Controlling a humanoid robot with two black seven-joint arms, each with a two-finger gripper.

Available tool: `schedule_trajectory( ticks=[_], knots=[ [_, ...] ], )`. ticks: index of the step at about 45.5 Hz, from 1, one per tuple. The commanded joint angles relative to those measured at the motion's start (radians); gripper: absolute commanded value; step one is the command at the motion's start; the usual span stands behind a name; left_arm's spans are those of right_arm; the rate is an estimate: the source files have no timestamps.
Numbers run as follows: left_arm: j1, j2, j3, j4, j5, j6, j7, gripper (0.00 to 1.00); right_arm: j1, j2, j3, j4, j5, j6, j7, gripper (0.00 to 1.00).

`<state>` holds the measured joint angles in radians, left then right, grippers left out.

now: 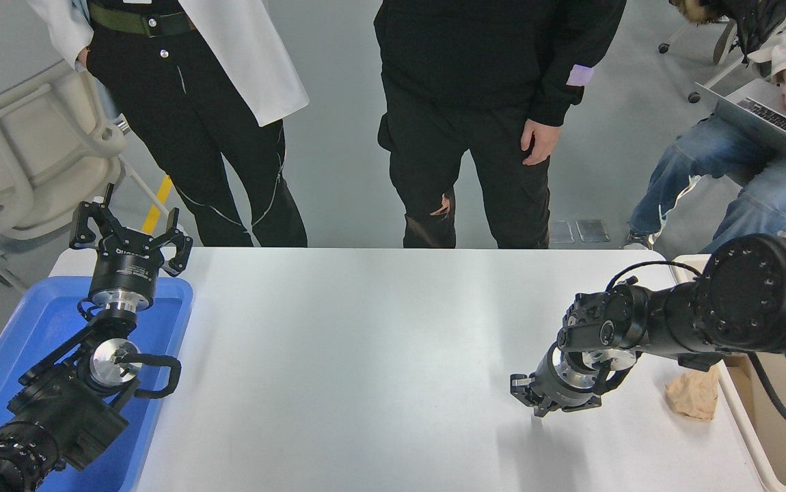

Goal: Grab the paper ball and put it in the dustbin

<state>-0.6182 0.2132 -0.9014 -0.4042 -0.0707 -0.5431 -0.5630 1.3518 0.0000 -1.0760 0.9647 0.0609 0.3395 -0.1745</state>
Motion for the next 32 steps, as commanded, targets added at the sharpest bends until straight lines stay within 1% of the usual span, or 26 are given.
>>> schedule_trajectory(
  ticks=[1, 32],
  knots=[
    [0.000, 0.000, 0.001, 0.001, 0.000, 0.000, -0.002, 0.99, 0.000, 0.000, 0.001, 0.000, 0.000, 0.000, 0.001, 0.00],
    [0.000, 0.000, 0.001, -0.001, 0.000, 0.000, 0.000, 0.99, 0.040, 0.000, 0.004, 0.017, 0.004, 0.001, 0.001, 0.00]
  ],
)
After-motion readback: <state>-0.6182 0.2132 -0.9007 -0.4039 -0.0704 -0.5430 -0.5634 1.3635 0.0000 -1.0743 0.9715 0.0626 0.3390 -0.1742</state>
